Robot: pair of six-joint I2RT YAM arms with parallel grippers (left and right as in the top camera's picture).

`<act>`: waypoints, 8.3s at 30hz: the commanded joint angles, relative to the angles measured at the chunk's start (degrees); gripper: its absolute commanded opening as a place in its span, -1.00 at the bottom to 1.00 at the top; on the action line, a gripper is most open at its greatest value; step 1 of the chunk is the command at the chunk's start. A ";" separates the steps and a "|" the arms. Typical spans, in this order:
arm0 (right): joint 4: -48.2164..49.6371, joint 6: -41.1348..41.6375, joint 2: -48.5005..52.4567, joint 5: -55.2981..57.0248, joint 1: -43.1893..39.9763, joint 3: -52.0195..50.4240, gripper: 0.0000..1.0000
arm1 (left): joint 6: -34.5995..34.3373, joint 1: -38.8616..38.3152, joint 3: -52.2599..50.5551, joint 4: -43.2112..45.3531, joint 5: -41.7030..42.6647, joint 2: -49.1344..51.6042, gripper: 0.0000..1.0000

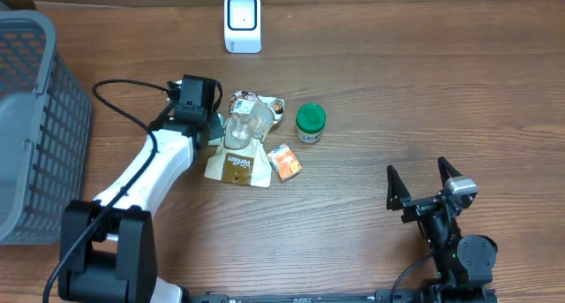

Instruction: Scan the item barcode

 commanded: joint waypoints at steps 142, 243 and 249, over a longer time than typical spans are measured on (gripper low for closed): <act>0.17 -0.04 -0.46 0.79 -0.11 -0.59 1.00 | 27.71 24.98 65.64 -57.29 18.53 1.79 0.99; -38.64 14.93 89.90 -12.87 13.51 63.17 0.19 | 27.71 24.61 65.64 -57.29 18.53 1.97 0.99; -38.12 16.81 89.90 -4.85 17.44 63.17 0.18 | 27.71 24.50 65.64 -57.29 18.53 1.97 0.99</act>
